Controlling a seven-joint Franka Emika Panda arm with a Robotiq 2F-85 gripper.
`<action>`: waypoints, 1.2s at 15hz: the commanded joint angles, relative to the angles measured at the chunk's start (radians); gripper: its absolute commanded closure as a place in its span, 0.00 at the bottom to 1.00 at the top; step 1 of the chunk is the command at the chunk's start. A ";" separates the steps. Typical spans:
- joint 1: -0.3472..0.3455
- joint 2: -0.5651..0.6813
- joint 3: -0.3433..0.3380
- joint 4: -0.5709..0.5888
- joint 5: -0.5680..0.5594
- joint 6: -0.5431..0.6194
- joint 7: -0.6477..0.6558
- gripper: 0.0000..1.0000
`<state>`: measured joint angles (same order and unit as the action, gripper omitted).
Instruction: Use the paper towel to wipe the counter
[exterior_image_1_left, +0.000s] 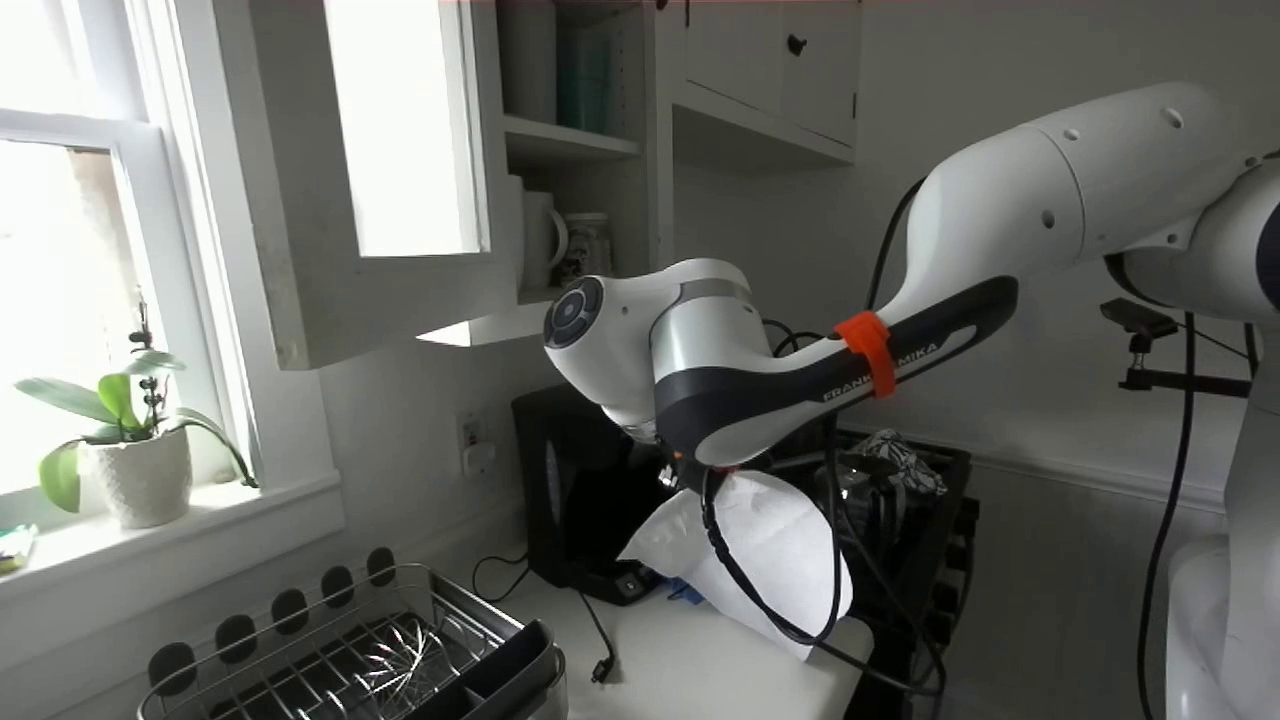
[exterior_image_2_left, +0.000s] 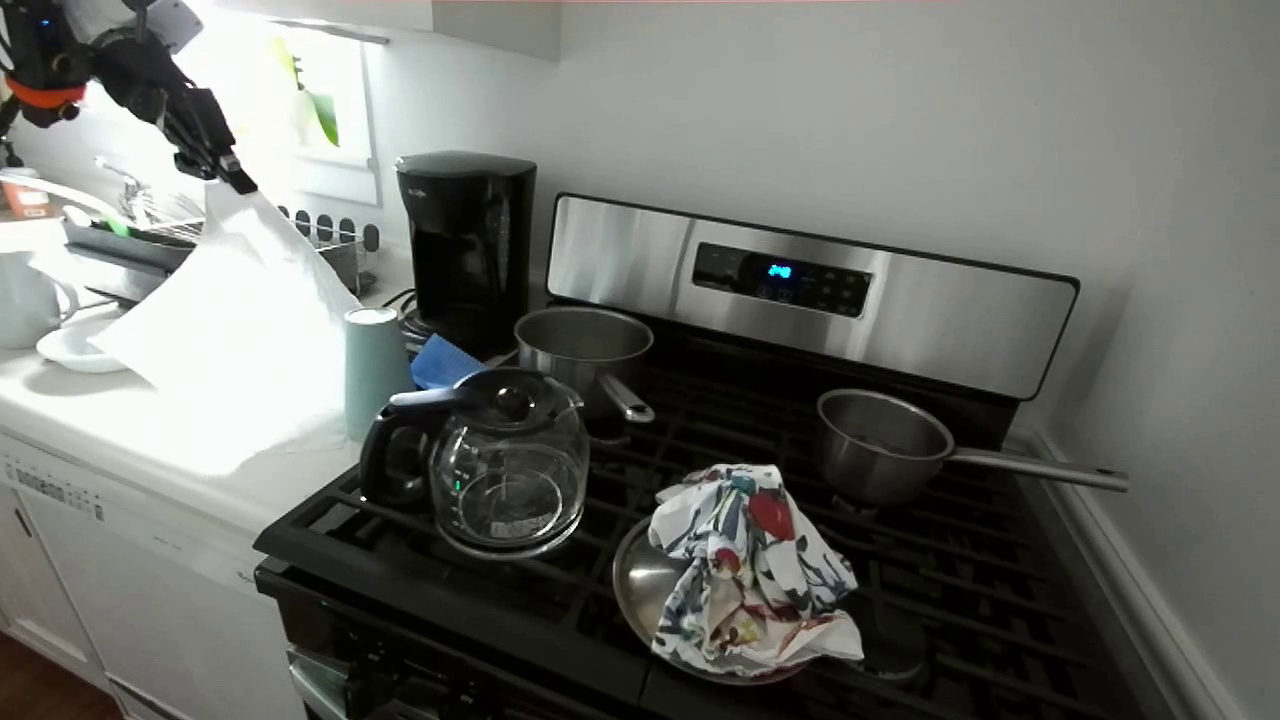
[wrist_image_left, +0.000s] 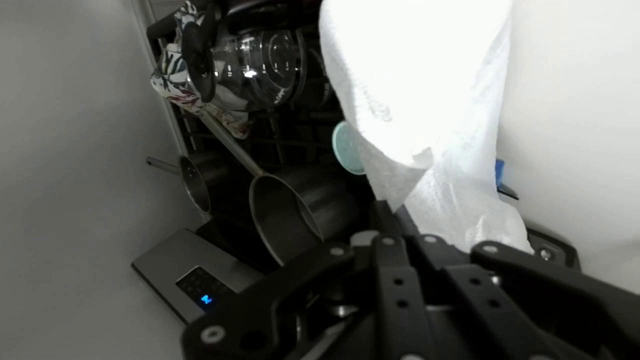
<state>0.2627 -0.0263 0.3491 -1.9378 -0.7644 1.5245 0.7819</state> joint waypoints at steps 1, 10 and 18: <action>0.019 0.030 -0.011 0.039 0.039 0.058 0.064 0.73; 0.017 0.021 -0.021 0.034 0.139 0.225 0.150 0.12; 0.002 -0.008 -0.052 0.015 0.217 0.376 0.273 0.00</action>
<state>0.2673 -0.0118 0.3145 -1.9154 -0.6106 1.8550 1.0164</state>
